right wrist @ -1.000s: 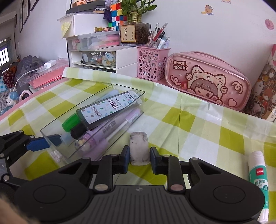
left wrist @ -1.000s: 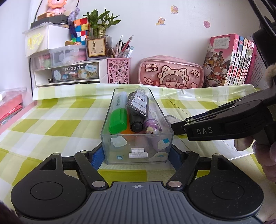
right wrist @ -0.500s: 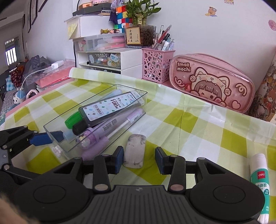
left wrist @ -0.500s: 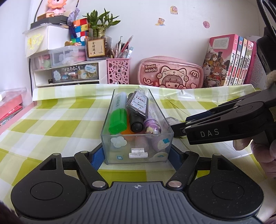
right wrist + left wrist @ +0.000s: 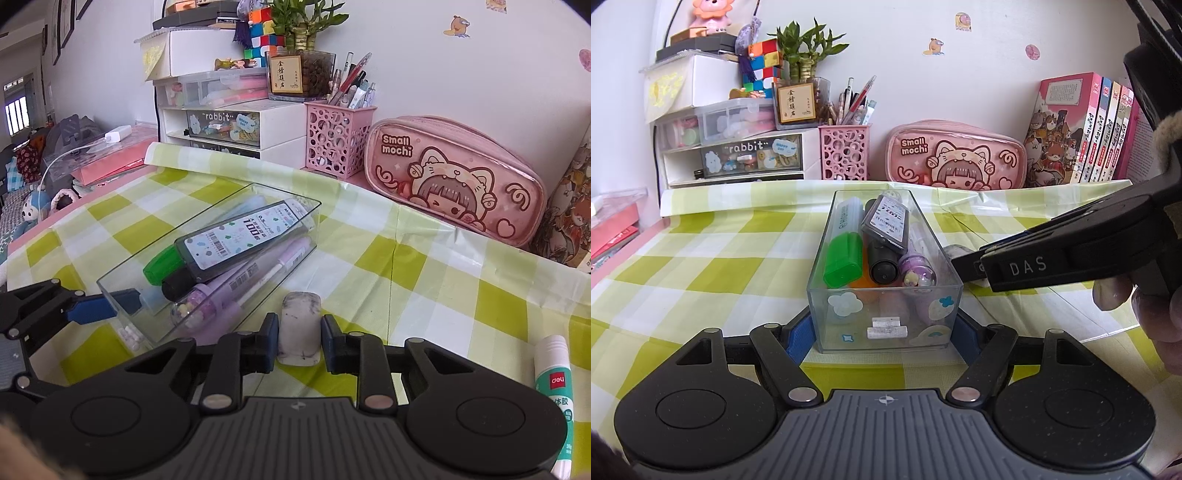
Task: Organize stationery
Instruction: 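Lift the white eraser with the right tool and lower it into the box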
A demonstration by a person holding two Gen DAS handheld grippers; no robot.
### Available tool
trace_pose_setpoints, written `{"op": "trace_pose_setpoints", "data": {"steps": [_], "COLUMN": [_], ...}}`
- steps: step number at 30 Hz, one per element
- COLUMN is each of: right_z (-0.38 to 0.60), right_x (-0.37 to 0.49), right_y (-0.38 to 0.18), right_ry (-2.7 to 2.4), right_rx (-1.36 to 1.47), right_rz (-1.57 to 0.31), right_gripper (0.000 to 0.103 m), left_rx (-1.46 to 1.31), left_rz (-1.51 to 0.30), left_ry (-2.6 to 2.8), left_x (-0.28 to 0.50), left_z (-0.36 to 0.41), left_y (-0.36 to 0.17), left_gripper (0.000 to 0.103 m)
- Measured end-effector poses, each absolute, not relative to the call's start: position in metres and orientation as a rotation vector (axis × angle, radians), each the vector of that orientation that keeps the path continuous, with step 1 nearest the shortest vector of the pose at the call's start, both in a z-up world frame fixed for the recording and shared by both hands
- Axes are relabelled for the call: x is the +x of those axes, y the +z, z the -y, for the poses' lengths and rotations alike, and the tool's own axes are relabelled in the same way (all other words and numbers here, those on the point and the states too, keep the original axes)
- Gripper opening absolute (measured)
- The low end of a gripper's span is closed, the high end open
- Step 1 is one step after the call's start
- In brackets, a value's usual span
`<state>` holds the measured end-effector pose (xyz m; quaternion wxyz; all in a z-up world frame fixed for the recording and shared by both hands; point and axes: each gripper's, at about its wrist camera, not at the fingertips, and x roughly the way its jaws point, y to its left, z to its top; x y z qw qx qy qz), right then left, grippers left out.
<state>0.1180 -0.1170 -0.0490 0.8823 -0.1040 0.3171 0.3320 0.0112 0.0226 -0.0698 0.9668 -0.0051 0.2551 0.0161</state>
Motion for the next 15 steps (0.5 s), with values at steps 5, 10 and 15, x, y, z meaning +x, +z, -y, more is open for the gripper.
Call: {"op": "trace_pose_setpoints", "data": {"steps": [5,10,15], "right_z": [0.123,0.117,0.098], "right_x": [0.112,0.106,0.11], "right_y": [-0.027,-0.003,-0.003], "right_ry": [0.749,0.956,1.106], "right_rx": [-0.16,-0.164,-0.232], "right_rz": [-0.627,-0.595,-0.663], "right_gripper": [0.028,0.028,0.028], "left_rx": [-0.011,-0.01,-0.009], "left_rz": [-0.516,-0.516,-0.517], "left_ry": [0.032,0.033,0.033], "left_x": [0.011,0.012,0.012], "left_z": [-0.022,-0.022,-0.022], "left_y": [-0.069,-0.069,-0.069], "left_gripper": [0.073,0.073,0.073]}}
